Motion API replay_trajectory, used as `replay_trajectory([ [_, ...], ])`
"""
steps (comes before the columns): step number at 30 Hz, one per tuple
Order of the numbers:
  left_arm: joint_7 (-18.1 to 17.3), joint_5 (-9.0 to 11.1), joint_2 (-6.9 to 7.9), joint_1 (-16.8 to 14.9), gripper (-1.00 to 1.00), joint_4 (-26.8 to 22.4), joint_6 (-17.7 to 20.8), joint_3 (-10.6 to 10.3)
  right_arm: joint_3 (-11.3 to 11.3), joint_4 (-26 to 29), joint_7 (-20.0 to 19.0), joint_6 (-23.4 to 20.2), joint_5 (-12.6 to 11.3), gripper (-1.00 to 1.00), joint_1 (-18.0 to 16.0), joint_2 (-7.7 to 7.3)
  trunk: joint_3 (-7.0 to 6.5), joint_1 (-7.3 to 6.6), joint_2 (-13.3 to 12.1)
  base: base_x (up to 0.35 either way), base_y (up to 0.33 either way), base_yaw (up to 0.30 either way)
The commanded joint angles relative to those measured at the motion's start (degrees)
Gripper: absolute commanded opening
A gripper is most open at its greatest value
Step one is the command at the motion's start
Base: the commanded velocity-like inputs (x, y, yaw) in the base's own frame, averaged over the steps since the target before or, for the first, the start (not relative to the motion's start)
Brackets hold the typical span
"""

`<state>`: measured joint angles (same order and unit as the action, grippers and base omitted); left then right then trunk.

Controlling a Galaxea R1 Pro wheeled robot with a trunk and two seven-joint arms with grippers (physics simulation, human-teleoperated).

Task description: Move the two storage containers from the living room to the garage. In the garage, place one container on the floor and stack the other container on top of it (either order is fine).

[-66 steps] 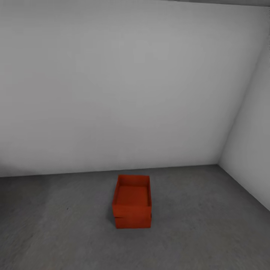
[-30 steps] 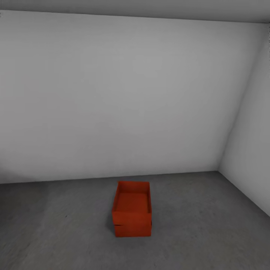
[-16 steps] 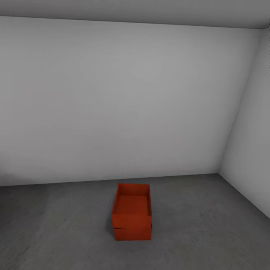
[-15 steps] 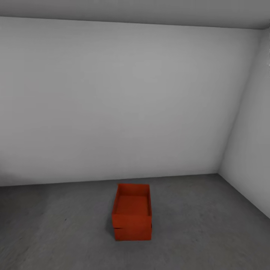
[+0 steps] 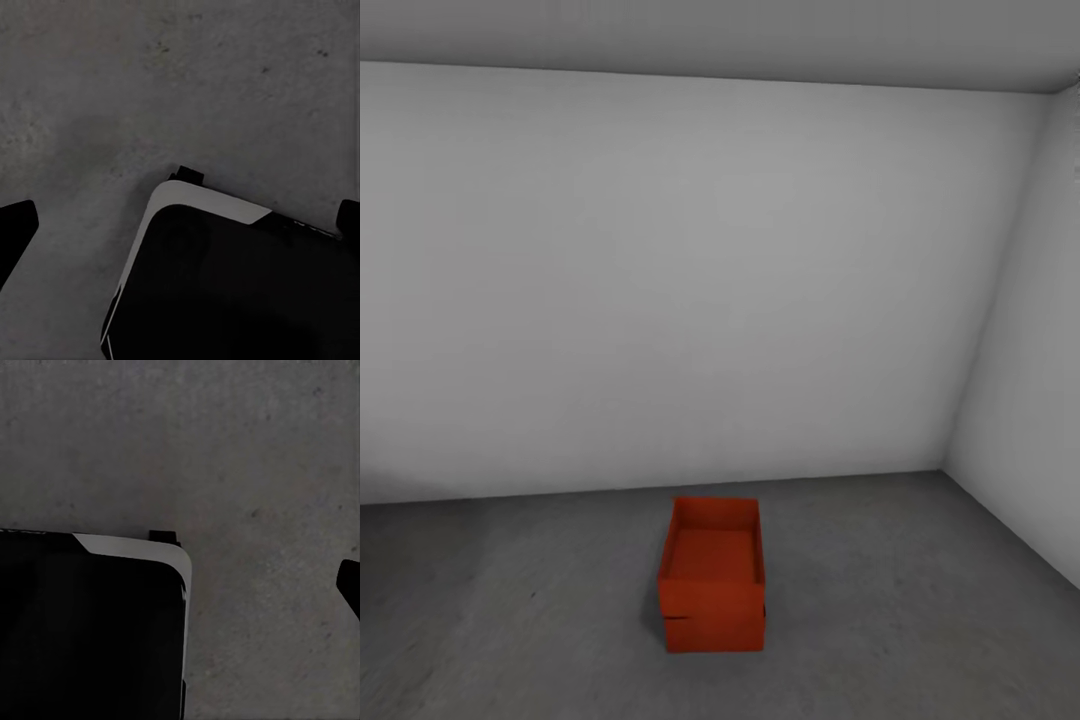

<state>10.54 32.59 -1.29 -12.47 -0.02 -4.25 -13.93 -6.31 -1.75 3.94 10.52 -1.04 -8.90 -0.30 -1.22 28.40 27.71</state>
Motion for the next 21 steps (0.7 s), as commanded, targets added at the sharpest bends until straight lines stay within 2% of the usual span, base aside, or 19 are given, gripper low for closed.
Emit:
replay_trajectory([
  [1, 0.2, 0.5, -0.02, 0.0, 1.00, 0.0, -0.1, -0.5, -0.5, -0.2, 0.2, 0.3, -0.1, 1.00, -0.1, 0.00, -0.08, 0.02, 0.0, 0.000, 0.000, 0.000],
  [21, 0.3, 0.5, -0.02, 0.0, 1.00, 0.0, -0.1, -0.5, -0.5, -0.1, 0.2, 0.3, -0.1, 1.00, -0.1, -0.05, -1.95, 0.02, 0.0, 0.000, 0.000, 0.000],
])
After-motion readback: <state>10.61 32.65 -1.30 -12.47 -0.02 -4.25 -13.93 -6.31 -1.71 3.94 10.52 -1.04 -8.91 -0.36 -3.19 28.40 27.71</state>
